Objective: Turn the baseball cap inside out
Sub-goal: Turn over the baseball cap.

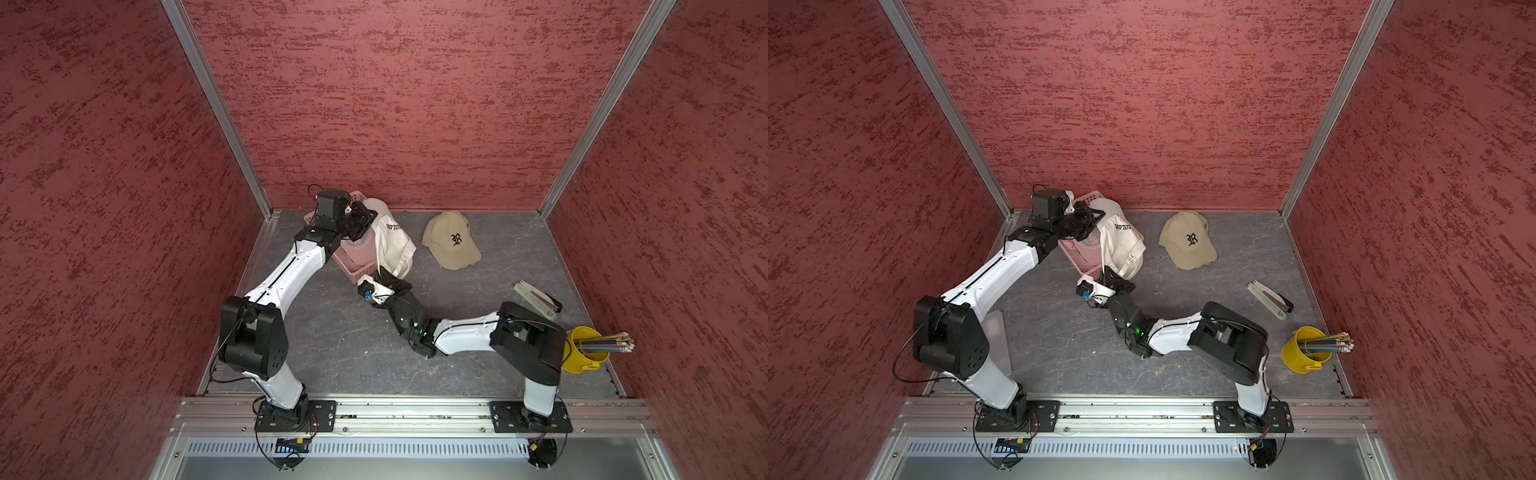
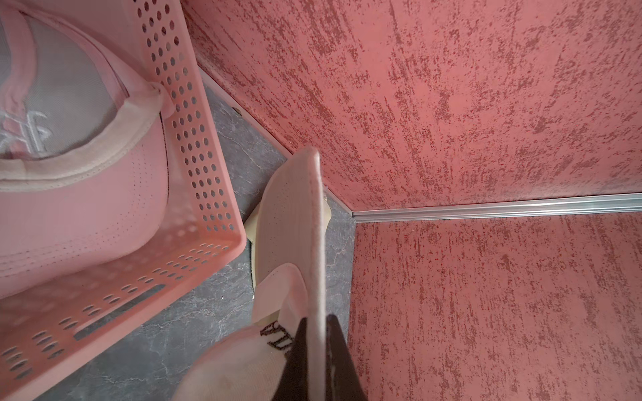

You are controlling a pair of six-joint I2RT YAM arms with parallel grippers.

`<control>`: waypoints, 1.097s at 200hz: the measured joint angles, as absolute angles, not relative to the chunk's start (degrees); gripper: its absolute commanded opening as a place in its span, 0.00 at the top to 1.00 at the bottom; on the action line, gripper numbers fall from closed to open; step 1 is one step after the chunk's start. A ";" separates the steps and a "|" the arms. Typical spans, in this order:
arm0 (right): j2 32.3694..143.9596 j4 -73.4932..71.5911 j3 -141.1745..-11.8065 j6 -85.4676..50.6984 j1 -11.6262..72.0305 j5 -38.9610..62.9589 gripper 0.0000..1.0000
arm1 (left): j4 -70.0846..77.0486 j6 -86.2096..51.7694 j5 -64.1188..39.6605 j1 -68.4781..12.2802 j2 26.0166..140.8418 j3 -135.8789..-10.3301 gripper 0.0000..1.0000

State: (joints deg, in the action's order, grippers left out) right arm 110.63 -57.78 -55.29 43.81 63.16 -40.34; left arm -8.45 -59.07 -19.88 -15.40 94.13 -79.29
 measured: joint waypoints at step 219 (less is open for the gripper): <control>66.35 3.84 -48.36 -32.95 28.71 12.58 0.27 | 9.10 -23.55 -43.46 -17.47 85.82 -76.73 1.00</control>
